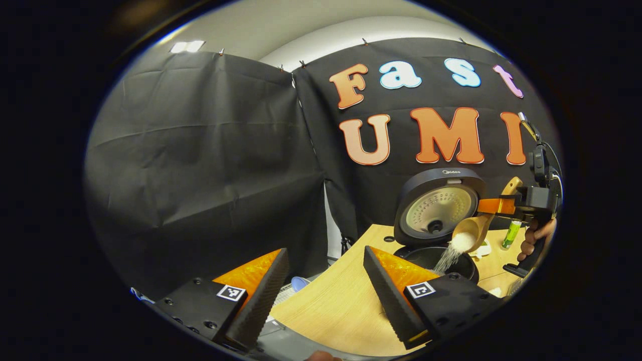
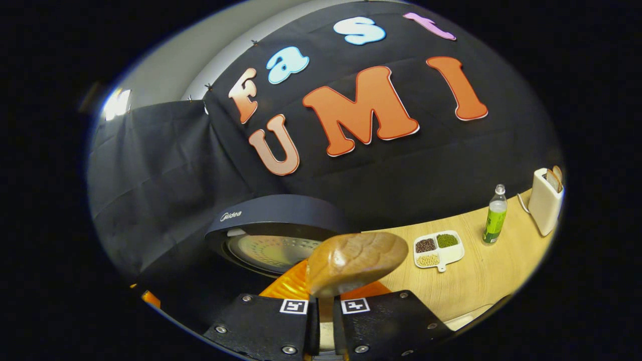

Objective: Close the left gripper, press the button to open the rice cooker; take a wooden spoon from the chopstick holder with the right hand, scoop a spoonful of rice and pour it into the rice cooker, then put the wooden spoon back into the chopstick holder.

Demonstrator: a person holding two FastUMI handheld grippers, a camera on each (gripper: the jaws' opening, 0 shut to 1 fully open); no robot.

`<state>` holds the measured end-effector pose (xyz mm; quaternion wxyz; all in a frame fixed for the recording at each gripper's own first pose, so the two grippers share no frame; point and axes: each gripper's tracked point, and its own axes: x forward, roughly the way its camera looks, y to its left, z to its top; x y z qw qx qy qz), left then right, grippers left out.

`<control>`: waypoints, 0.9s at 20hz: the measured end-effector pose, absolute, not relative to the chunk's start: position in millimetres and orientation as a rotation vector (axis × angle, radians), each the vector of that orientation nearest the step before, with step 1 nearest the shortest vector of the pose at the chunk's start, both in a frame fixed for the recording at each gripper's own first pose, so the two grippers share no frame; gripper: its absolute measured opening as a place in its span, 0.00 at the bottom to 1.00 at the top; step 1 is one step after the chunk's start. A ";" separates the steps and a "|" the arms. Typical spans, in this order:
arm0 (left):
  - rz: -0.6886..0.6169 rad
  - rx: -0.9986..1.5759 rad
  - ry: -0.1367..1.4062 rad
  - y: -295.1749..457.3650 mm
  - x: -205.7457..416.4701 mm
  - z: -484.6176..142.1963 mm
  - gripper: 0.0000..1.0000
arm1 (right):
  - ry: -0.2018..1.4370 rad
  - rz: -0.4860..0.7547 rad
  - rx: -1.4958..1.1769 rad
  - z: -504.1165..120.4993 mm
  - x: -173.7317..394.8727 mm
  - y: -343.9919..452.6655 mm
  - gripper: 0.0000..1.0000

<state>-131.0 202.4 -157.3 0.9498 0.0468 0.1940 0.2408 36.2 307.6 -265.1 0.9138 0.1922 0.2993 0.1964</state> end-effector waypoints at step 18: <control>0.507 0.085 0.426 218.0 -139.4 -169.1 1.00 | 0.322 0.651 -0.104 -236.6 4.9 368.2 0.10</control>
